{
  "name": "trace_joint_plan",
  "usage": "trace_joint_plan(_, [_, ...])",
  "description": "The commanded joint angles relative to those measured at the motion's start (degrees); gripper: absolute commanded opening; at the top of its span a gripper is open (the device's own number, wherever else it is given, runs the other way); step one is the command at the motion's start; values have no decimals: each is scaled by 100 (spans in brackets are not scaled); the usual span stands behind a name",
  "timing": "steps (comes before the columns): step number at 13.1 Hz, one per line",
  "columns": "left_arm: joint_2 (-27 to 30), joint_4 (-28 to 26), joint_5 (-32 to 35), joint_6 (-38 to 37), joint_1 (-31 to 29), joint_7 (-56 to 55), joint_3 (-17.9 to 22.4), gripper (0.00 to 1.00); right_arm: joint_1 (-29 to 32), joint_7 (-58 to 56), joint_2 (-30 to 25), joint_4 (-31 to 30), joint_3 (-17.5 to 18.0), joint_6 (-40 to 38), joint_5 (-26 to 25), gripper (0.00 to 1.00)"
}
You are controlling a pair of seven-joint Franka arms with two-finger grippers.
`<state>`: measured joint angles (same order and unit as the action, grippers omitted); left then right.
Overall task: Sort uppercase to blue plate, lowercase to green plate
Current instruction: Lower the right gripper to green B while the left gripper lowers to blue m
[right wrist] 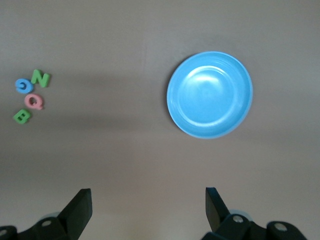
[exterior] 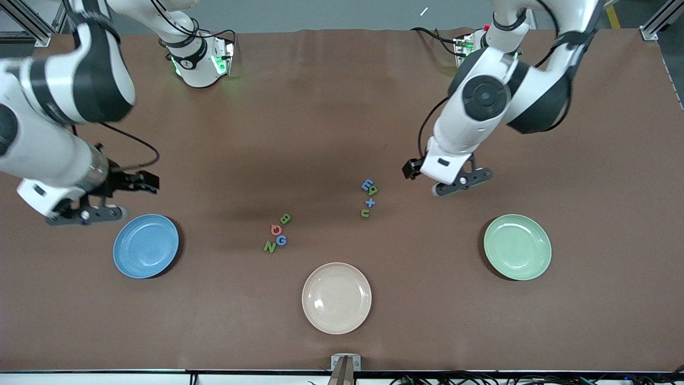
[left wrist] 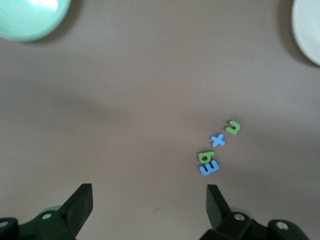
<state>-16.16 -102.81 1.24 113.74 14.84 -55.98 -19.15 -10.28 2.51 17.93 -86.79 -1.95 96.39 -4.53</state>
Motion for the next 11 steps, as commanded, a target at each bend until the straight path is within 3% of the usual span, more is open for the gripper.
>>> trace_joint_plan(1, [-579,-2,245,341,317,-990,8,100,-254,57,517,163,-25,299,82,100])
trace_joint_plan(5, [-1370,-29,280,1263,721,-2116,25,95,-851,1854,1150,119,-25,1222,1136,100])
trace_joint_plan(9, [-1907,24,947,1897,994,-3390,43,86,-1545,4095,1843,92,-25,2363,1279,100])
trace_joint_plan(11, [-2101,33,1045,2151,1091,-3594,43,83,-1766,4547,2108,-117,-25,2987,1279,100])
